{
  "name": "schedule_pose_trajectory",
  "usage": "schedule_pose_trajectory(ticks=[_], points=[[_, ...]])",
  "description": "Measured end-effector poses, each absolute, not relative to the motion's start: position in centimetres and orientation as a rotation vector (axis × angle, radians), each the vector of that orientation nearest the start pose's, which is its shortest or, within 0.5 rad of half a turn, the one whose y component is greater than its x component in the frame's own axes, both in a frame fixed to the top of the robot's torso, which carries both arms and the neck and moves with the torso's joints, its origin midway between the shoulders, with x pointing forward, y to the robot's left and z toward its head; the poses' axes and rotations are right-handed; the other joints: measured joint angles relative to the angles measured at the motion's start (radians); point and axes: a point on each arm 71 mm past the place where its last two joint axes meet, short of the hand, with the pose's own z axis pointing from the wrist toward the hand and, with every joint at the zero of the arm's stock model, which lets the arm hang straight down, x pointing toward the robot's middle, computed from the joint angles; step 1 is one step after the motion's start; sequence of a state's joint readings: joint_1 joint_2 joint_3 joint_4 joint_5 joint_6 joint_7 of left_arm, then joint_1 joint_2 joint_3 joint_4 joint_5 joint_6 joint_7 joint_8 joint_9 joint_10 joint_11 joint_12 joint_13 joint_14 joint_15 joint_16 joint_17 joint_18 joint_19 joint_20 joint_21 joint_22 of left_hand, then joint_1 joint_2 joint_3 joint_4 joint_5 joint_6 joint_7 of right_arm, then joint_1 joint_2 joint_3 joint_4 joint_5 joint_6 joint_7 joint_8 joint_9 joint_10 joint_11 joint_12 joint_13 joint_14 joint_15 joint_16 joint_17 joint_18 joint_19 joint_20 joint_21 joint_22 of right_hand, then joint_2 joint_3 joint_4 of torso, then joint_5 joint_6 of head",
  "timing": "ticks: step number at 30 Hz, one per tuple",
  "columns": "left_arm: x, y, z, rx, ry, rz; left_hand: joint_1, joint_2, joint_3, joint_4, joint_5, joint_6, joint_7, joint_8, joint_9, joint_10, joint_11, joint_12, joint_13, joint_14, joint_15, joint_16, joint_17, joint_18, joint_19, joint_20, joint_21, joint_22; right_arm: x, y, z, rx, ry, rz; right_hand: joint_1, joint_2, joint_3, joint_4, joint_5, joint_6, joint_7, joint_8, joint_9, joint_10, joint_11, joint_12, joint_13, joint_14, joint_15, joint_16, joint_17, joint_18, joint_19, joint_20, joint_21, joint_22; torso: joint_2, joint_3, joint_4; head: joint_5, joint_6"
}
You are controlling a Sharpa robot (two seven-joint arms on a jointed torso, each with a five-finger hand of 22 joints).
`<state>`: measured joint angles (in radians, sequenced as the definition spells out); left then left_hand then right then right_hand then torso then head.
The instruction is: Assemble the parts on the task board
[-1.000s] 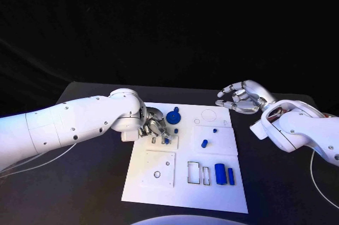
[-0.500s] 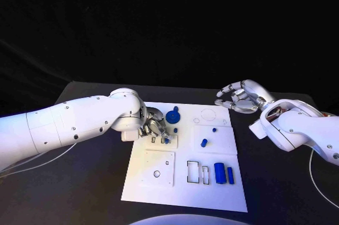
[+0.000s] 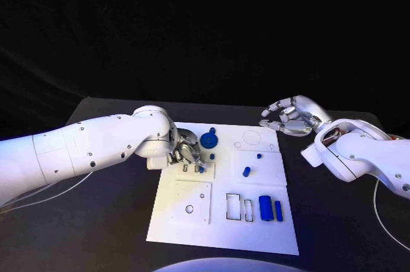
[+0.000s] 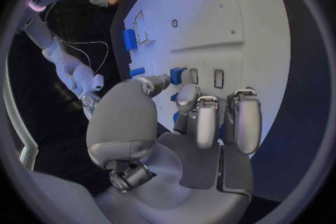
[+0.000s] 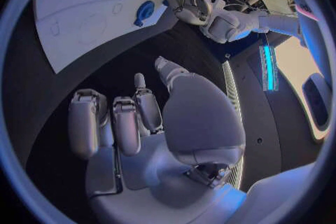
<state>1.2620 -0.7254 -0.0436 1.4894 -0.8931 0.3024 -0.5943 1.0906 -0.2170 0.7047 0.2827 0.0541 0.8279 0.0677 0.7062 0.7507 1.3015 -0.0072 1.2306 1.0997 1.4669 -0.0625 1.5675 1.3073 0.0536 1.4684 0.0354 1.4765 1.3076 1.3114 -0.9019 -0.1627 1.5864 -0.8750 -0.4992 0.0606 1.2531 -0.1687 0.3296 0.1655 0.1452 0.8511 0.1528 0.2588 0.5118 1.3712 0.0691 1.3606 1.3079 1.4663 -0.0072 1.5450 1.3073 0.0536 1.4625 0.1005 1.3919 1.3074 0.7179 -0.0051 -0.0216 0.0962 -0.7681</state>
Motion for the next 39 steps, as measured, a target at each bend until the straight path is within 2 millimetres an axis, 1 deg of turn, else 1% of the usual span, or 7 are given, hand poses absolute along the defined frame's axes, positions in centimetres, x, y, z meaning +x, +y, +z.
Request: schedule_pose_trajectory(ticks=[5, 8, 11, 12, 32, 34, 39], points=[[47.8, 16.4, -21.0, -0.14, 2.528, -0.509, 0.044, -0.006, 0.08, -0.032, -0.001, -0.006, -0.002, 0.007, 0.018, 0.0, 0.0, 0.0, 0.0, 0.0, -0.007, 0.0, 0.0, 0.0, -0.003, -0.003, 0.0, 0.0, 48.0, -22.0, -16.4, 0.325, 1.596, 0.937, 0.0, 0.0, 0.0, 0.0, 0.0, 0.0, 0.0, 0.0, 0.0, 0.0, 0.0, 0.0, 0.0, 0.0, 0.0, 0.0, 0.0, 0.0, 0.0, 0.0, 0.0, 0.0, 0.0, 0.0, 0.0006, 0.0, -0.001], [47.8, 16.4, -20.9, -0.144, 2.528, -0.514, 0.06, -0.004, 0.132, -0.069, 0.034, -0.017, -0.002, 0.009, 0.021, 0.003, -0.003, 0.0, 0.0, 0.0, -0.007, 0.0, 0.0, 0.0, 0.0, -0.007, 0.0, 0.0, 48.0, -22.0, -16.4, 0.325, 1.597, 0.937, 0.0, 0.0, 0.0, 0.0, 0.0, 0.0, 0.0, 0.0, 0.0, 0.0, 0.0, 0.0, 0.0, 0.0, 0.0, 0.0, 0.0, 0.0, 0.0, 0.0, 0.0, 0.0, -0.001, -0.0002, 0.0007, 0.0, -0.002], [47.8, 16.4, -20.9, -0.147, 2.53, -0.518, 0.073, -0.004, 0.132, -0.069, 0.095, -0.026, -0.003, 0.026, 0.021, 0.003, -0.003, 0.0, -0.003, 0.0, -0.007, 0.0, 0.0, 0.0, 0.0, -0.007, 0.004, 0.0, 48.0, -22.0, -16.5, 0.325, 1.598, 0.936, 0.0, 0.0, 0.0, 0.0, 0.0, 0.0, 0.0, 0.0, 0.0, 0.0, 0.0, 0.0, 0.0, 0.0, 0.0, 0.0, 0.0, 0.0, 0.0, 0.0, 0.0, 0.0, -0.001, -0.0001, 0.0011, 0.0, -0.003], [47.8, 16.4, -20.9, -0.149, 2.53, -0.519, 0.074, -0.004, 0.132, -0.069, 0.105, -0.027, -0.002, 0.028, 0.021, 0.003, -0.003, -0.002, -0.005, 0.0, -0.007, 0.0, 0.0, 0.0, 0.0, -0.007, 0.004, 0.0, 48.0, -22.0, -16.5, 0.325, 1.598, 0.936, 0.0, 0.0, 0.0, 0.0, 0.0, 0.0, 0.0, 0.0, 0.0, 0.0, 0.0, 0.0, 0.0, 0.0, 0.0, 0.0, 0.0, 0.0, 0.0, 0.0, 0.0, 0.0, -0.001, -0.0001, 0.0012, 0.0, -0.004], [47.4, 17.1, -20.8, -0.223, 2.538, -0.56, 0.074, -0.005, 0.132, -0.069, 0.187, -0.035, 0.005, 0.047, 0.021, 0.007, 0.0, -0.005, -0.001, 0.0, -0.007, 0.0, 0.0, 0.0, 0.0, -0.007, 0.008, 0.0, 48.1, -22.2, -16.6, 0.327, 1.602, 0.931, 0.0, 0.0, -0.003, 0.003, 0.0, 0.0, 0.0, 0.0, 0.001, 0.0, 0.0, 0.0, 0.0, 0.0, 0.0, 0.0, 0.001, 0.0, 0.0, 0.0, 0.0, 0.001, -0.001, -0.0001, 0.0017, 0.002, -0.005], [47.2, 17.1, -20.7, -0.229, 2.534, -0.566, 0.074, -0.005, 0.132, -0.069, 0.187, -0.035, 0.005, 0.047, 0.021, 0.007, 0.0, -0.005, -0.001, 0.0, -0.007, 0.0, 0.0, 0.0, 0.0, -0.007, 0.008, 0.0, 48.1, -22.2, -16.6, 0.328, 1.602, 0.93, 0.0, 0.0, -0.003, 0.003, 0.0, 0.0, 0.0, 0.0, 0.001, 0.0, 0.0, 0.0, 0.0, 0.0, 0.0, 0.0, 0.001, 0.0, 0.0, 0.0, 0.0, 0.001, -0.001, -0.0001, 0.0016, 0.003, -0.005], [46.7, 17.4, -20.4, -0.232, 2.504, -0.576, 0.074, -0.005, 0.132, -0.069, 0.205, -0.034, 0.006, 0.047, 0.021, 0.016, -0.005, 0.0, 0.007, 0.0, -0.007, 0.0, 0.0, 0.0, 0.0, -0.007, 0.008, 0.0, 48.1, -22.3, -16.6, 0.33, 1.602, 0.927, 0.0, 0.0, -0.003, 0.003, 0.0, 0.0, 0.0, 0.0, 0.001, 0.0, 0.0, 0.0, 0.0, 0.0, 0.0, 0.0, 0.001, 0.0, 0.0, 0.0, 0.0, 0.0, -0.002, 0.0005, 0.0018, 0.004, -0.004]])
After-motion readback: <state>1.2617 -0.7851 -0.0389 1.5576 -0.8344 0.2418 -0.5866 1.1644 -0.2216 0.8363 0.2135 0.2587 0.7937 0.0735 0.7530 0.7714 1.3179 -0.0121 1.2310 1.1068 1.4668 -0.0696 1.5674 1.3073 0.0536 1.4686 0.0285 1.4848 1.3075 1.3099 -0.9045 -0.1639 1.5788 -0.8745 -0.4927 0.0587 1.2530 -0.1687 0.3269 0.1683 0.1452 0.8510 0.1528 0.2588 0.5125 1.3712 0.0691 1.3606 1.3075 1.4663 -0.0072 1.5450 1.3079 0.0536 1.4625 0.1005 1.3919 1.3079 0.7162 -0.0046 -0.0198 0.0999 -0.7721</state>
